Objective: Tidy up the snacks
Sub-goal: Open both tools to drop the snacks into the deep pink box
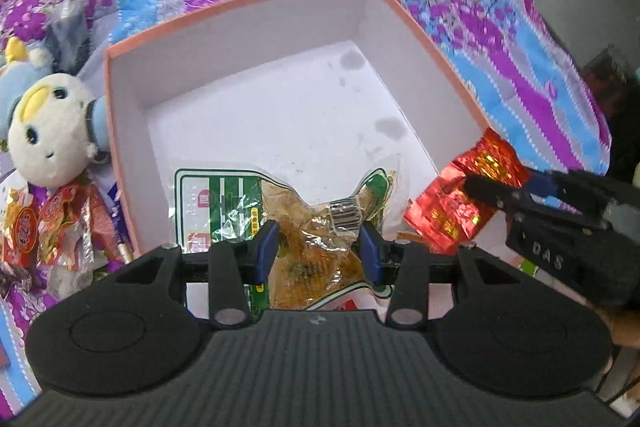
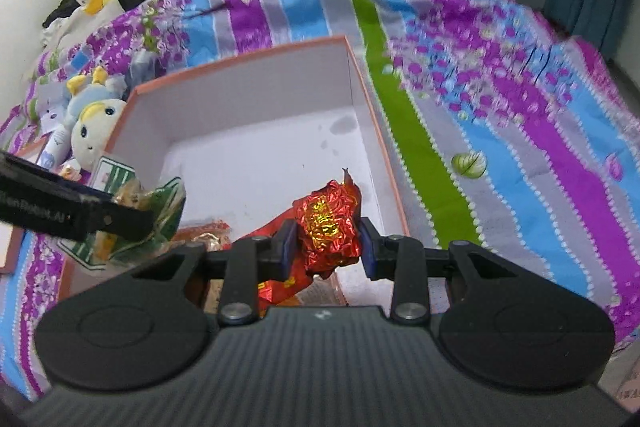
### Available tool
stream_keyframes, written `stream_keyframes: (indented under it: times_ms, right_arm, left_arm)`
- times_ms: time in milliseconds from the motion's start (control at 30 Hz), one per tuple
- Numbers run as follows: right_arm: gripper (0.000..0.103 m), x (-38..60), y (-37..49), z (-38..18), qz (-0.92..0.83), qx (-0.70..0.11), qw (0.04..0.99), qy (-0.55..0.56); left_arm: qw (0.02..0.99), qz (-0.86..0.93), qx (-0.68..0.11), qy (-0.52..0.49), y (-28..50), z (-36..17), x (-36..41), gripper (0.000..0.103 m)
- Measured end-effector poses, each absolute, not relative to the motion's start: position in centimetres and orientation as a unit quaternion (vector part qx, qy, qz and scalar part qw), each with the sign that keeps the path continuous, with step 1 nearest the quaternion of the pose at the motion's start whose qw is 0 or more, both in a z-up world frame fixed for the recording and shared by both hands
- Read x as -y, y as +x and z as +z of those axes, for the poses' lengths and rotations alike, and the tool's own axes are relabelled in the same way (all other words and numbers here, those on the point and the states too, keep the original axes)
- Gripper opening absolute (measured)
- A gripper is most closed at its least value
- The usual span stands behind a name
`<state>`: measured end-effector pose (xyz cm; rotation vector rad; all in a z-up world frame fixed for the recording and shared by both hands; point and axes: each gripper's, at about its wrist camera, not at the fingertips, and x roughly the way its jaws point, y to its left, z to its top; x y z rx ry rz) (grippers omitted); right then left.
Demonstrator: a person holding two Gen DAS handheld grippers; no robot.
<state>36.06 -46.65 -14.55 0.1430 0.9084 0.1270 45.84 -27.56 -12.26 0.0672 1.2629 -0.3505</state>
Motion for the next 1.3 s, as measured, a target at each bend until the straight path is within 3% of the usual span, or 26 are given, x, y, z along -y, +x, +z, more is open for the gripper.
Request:
stream_keyframes:
  times_ms: [200,367,533,967,1300]
  right_arm:
    - [0.037,48.0,37.7,-15.1,0.058,-0.46,0.883,0.073]
    - [0.037,48.5,37.5,-14.4,0.066,-0.462,0.881,0.078]
    - [0.051,48.7,36.2,-13.0,0.062,-0.45,0.886,0.091]
    - [0.051,45.4,27.9,-6.7,0.077,-0.364,0.923,0.096]
    - [0.052,41.4,20.7,-6.3,0.081,-0.299,0.946,0.09]
  left_arm:
    - [0.776,-0.178,-0.604,0.034,45.9,-14.3,29.1,0.05]
    - [0.772,-0.177,-0.61,0.044,44.9,-15.3,28.5,0.064]
    - [0.792,-0.176,-0.585,0.007,44.2,-12.9,26.4,0.065]
    - [0.852,-0.179,-0.485,-0.081,37.5,-5.2,19.0,0.065]
    - [0.904,-0.173,-0.388,-0.047,30.5,-4.0,15.4,0.065]
